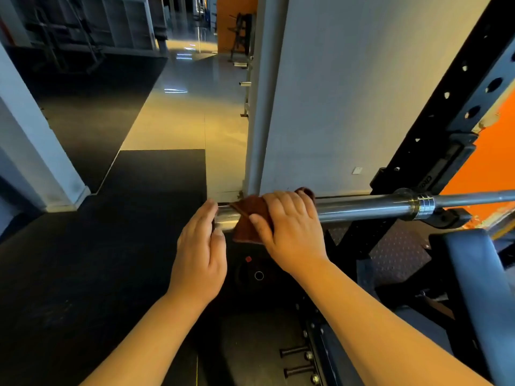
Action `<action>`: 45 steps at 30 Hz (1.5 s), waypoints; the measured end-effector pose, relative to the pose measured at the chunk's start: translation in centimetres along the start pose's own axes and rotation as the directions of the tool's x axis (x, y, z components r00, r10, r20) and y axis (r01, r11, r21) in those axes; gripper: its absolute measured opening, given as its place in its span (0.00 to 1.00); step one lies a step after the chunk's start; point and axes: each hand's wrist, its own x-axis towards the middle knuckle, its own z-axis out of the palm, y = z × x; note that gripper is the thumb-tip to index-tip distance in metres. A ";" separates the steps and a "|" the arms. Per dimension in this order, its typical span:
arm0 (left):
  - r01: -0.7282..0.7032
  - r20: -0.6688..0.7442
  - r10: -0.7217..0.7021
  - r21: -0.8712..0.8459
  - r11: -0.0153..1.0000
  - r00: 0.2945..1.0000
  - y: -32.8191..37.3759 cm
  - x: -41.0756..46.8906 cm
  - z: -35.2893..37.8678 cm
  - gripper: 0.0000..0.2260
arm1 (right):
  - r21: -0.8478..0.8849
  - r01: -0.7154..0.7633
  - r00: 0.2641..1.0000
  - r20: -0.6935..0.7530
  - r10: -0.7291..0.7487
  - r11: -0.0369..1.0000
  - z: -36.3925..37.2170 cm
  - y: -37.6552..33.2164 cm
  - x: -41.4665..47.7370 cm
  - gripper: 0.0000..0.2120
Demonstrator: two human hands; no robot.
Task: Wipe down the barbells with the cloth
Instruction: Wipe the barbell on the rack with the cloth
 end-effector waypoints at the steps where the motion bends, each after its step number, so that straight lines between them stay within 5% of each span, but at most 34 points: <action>1: 0.023 0.007 -0.023 -0.016 1.000 1.000 0.0 -0.2 -0.2 0.24 | 0.010 -0.097 0.995 -0.015 0.098 0.995 0.0 -0.1 -0.2 0.27; 4: 0.129 0.022 -0.128 -0.057 0.990 0.991 0.0 -1.1 -0.8 0.21 | 0.072 -0.207 0.977 -0.027 0.209 0.976 0.8 -3.9 -0.4 0.30; 9: 0.190 -0.008 -0.192 -0.098 0.977 0.981 0.5 -2.7 -1.3 0.19 | 0.039 0.121 0.993 -0.015 -0.121 0.992 2.1 -8.6 0.1 0.26; 13: 0.312 -0.040 -0.321 -0.149 0.938 0.946 1.6 -3.9 -0.8 0.19 | 0.008 0.454 0.888 0.080 -0.453 0.891 1.7 -7.4 -0.1 0.29; 16: 0.304 0.008 -0.306 -0.143 0.942 0.952 2.4 -5.3 0.2 0.16 | 0.123 0.539 0.833 0.075 -0.549 0.834 0.5 -4.1 -0.7 0.29; 24: 0.311 0.282 -0.286 -0.046 0.949 0.916 5.3 -6.1 4.6 0.18 | 0.323 0.369 0.894 0.135 -0.428 0.872 -1.4 1.9 -5.0 0.36; 29: 0.460 0.244 -0.416 -0.164 0.873 0.876 5.5 -5.7 4.5 0.10 | 0.541 0.169 0.934 0.180 -0.309 0.824 -1.4 -1.5 -5.2 0.30; 34: 0.577 0.245 -0.532 -0.178 0.797 0.810 3.8 -8.3 4.2 0.40 | 0.628 0.029 0.968 0.176 -0.177 0.778 -0.9 -3.2 -8.1 0.25; 39: 0.587 0.222 -0.547 -0.391 0.709 0.808 3.6 -7.7 3.1 0.24 | 0.593 0.089 0.951 0.188 -0.246 0.800 -1.8 -7.0 -5.8 0.25; 42: 0.527 0.241 -0.475 -0.514 0.677 0.846 1.7 -6.7 2.1 0.17 | 0.589 -0.001 0.931 0.296 -0.214 0.808 -1.8 -7.3 -4.8 0.22; 45: 0.589 0.373 -0.458 -0.567 0.576 0.807 -1.0 -6.6 2.2 0.20 | 0.597 -0.096 0.915 0.368 -0.166 0.796 -1.3 -6.2 -5.7 0.19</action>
